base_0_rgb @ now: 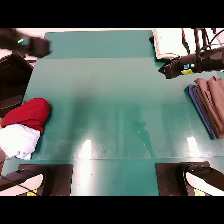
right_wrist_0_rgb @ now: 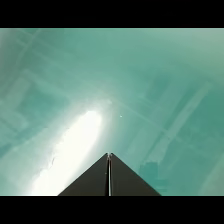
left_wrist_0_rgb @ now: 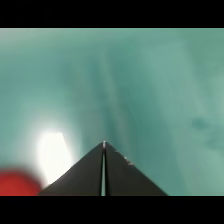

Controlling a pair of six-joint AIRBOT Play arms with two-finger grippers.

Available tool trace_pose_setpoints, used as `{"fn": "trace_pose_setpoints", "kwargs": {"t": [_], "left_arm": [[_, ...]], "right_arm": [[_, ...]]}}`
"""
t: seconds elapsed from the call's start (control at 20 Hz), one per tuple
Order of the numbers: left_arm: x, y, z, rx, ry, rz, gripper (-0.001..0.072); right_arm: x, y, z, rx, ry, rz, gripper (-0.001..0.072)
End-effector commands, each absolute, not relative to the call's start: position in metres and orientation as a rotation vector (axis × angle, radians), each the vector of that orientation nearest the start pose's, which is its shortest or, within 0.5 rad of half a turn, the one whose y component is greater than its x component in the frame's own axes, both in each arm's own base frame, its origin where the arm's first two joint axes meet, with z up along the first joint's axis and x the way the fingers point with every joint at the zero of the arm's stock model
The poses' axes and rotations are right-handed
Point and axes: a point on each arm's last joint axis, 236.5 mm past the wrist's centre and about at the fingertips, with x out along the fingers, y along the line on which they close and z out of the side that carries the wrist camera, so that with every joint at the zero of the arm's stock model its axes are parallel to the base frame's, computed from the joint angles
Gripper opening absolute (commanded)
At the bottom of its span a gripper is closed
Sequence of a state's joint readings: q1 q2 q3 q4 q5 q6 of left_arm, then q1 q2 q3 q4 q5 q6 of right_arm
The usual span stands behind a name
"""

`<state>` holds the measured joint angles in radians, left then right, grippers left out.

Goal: Fold the shirts.

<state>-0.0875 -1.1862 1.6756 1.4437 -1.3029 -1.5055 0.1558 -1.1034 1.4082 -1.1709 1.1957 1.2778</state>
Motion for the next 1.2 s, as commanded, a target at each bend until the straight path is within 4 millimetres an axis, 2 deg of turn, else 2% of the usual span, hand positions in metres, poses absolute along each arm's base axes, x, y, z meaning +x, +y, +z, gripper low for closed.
{"fn": "trace_pose_setpoints", "kwargs": {"t": [0.0, 0.05, 0.1, 0.15, 0.25, 0.4, 0.5, 0.75, 0.8, 0.85, 0.9, 1.0, 1.05, 1.1, 1.15], "left_arm": [[0.368, 0.028, 0.167, 0.026, 1.018, 0.040, 0.0032], [0.356, 0.043, 0.133, 0.014, 1.104, 0.079, 0.0300], [0.346, 0.053, 0.102, -0.004, 1.168, 0.104, 0.0656], [0.339, 0.062, 0.072, -0.023, 1.212, 0.124, 0.0668], [0.328, 0.075, 0.022, -0.041, 1.255, 0.159, 0.0662], [0.321, 0.090, -0.020, -0.037, 1.244, 0.200, 0.0661], [0.317, 0.097, -0.031, -0.047, 1.237, 0.226, 0.0661], [0.312, 0.099, -0.033, -0.055, 1.256, 0.241, 0.0659], [0.309, 0.099, -0.034, -0.068, 1.269, 0.248, 0.0537], [0.306, 0.098, -0.035, -0.071, 1.281, 0.249, 0.0215], [0.305, 0.098, -0.034, -0.071, 1.281, 0.249, 0.0037], [0.313, 0.100, -0.015, -0.072, 1.252, 0.254, 0.0026], [0.323, 0.101, 0.012, -0.074, 1.196, 0.256, 0.0025], [0.336, 0.101, 0.047, -0.069, 1.113, 0.256, 0.0025], [0.350, 0.097, 0.093, -0.047, 1.005, 0.245, 0.0025]], "right_arm": [[0.381, 0.147, 0.190, -0.033, 0.826, 0.552, 0.0019], [0.381, 0.147, 0.190, -0.033, 0.826, 0.552, 0.0019], [0.381, 0.147, 0.190, -0.033, 0.827, 0.551, 0.0019], [0.381, 0.147, 0.190, -0.033, 0.826, 0.552, 0.0019], [0.381, 0.147, 0.190, -0.033, 0.826, 0.552, 0.0018], [0.381, 0.147, 0.190, -0.029, 0.828, 0.550, 0.0019], [0.381, 0.147, 0.190, -0.029, 0.828, 0.550, 0.0019], [0.382, 0.147, 0.191, -0.025, 0.821, 0.547, 0.0018], [0.382, 0.147, 0.191, -0.024, 0.821, 0.547, 0.0018], [0.382, 0.147, 0.191, -0.024, 0.821, 0.547, 0.0019], [0.382, 0.147, 0.191, -0.024, 0.821, 0.547, 0.0019], [0.384, 0.147, 0.197, -0.026, 0.804, 0.545, 0.0018], [0.386, 0.146, 0.206, -0.031, 0.782, 0.542, 0.0018], [0.388, 0.144, 0.221, -0.033, 0.748, 0.538, 0.0018], [0.390, 0.145, 0.240, -0.038, 0.705, 0.539, 0.0018]]}}
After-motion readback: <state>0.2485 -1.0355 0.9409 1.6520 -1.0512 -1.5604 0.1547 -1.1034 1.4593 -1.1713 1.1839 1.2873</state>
